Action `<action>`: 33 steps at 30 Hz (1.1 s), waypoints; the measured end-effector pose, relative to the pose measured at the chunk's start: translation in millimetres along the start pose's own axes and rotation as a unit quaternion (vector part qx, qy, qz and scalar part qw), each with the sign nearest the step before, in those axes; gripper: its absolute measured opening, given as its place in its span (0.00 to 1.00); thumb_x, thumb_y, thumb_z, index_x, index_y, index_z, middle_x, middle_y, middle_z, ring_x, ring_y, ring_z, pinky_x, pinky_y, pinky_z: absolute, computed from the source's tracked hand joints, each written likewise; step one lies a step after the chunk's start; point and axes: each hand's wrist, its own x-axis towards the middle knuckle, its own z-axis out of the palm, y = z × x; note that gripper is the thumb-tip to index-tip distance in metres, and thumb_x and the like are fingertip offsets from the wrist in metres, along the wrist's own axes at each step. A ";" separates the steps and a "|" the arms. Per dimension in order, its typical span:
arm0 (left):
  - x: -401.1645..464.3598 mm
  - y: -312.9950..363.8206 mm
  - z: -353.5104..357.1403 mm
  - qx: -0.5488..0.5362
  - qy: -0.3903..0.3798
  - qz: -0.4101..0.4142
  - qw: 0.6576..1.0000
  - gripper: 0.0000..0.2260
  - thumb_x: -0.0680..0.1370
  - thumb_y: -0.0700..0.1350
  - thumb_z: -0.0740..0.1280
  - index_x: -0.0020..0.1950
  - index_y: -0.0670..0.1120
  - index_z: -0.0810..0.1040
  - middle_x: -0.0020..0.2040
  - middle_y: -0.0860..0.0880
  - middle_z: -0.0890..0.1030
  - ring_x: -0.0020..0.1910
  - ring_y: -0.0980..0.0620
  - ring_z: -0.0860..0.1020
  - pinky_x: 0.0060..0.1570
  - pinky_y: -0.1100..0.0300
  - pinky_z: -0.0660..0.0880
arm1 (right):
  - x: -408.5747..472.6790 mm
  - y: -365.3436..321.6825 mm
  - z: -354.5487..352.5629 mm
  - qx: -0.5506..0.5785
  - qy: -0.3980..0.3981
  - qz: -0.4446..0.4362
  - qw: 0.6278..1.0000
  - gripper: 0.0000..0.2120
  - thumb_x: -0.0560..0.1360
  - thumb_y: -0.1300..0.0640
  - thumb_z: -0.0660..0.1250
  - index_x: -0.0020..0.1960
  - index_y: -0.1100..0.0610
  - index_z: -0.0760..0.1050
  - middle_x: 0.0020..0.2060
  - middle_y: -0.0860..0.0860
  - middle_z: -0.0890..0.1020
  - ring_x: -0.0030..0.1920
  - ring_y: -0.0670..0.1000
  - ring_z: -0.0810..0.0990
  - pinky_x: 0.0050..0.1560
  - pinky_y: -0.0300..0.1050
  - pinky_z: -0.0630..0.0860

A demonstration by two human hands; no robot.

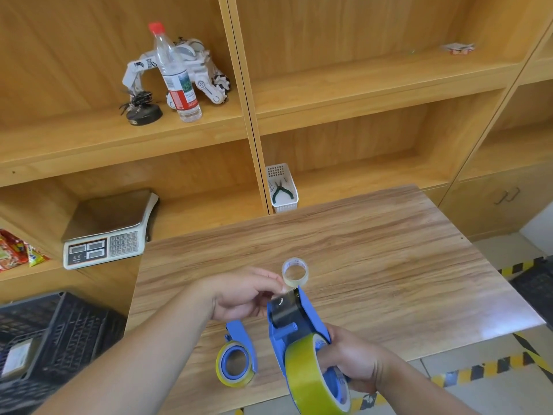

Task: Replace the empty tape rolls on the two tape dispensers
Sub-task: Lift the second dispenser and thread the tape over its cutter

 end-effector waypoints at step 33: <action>82.2 -200.1 35.9 -0.250 0.175 -0.093 0.948 0.17 0.75 0.45 0.78 0.63 0.50 0.81 0.60 0.47 0.84 0.55 0.49 0.83 0.59 0.55 0.80 | 102.8 95.2 -48.0 -0.087 0.284 0.179 0.938 0.28 0.61 0.66 0.63 0.60 0.52 0.76 0.40 0.55 0.84 0.38 0.56 0.82 0.38 0.49 0.76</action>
